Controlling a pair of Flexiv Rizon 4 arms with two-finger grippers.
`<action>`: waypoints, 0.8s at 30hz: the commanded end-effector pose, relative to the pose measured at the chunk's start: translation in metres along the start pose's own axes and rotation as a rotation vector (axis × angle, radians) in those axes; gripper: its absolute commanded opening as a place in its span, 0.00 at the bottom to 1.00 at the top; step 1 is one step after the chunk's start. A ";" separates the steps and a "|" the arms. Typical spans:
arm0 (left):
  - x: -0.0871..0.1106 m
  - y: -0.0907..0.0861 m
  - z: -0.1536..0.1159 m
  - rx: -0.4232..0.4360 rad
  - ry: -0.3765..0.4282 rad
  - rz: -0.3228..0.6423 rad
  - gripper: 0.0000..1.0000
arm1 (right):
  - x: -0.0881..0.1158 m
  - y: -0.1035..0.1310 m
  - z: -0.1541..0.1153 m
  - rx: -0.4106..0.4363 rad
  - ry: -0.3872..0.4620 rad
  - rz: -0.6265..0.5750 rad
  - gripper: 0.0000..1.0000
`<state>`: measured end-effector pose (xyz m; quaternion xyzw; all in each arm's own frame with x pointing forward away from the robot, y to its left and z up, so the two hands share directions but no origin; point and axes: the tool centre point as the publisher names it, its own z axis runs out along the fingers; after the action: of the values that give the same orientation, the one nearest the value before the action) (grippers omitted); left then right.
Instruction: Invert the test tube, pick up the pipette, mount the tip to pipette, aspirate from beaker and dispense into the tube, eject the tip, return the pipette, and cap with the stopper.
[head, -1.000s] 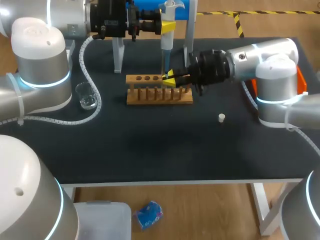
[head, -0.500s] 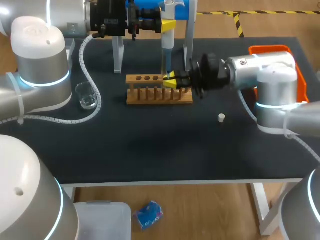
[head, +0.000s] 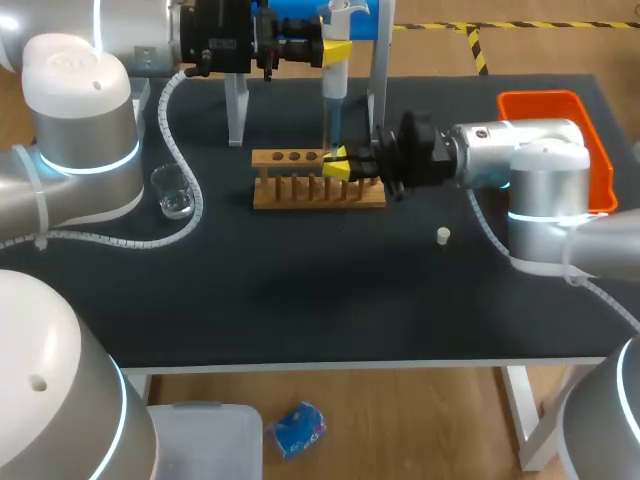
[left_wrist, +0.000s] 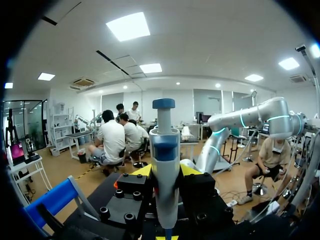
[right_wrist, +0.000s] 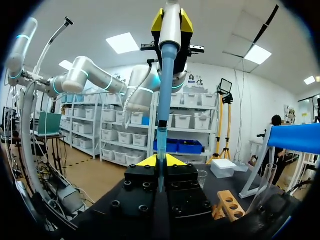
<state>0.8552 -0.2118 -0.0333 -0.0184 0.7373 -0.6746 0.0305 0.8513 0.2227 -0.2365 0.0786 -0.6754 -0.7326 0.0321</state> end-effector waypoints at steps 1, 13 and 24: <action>-0.001 0.002 0.000 0.002 0.001 0.001 0.00 | 0.004 0.008 0.001 0.023 -0.005 0.013 0.00; -0.001 0.002 0.000 0.002 0.001 0.001 0.00 | 0.008 0.016 0.003 0.021 0.000 0.045 0.00; -0.001 0.002 0.000 0.002 0.001 0.001 0.00 | 0.006 0.029 0.003 -0.005 -0.005 0.038 0.00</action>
<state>0.8551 -0.2123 -0.0264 -0.0183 0.7364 -0.6756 0.0307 0.8450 0.2229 -0.2204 0.0642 -0.6737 -0.7347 0.0470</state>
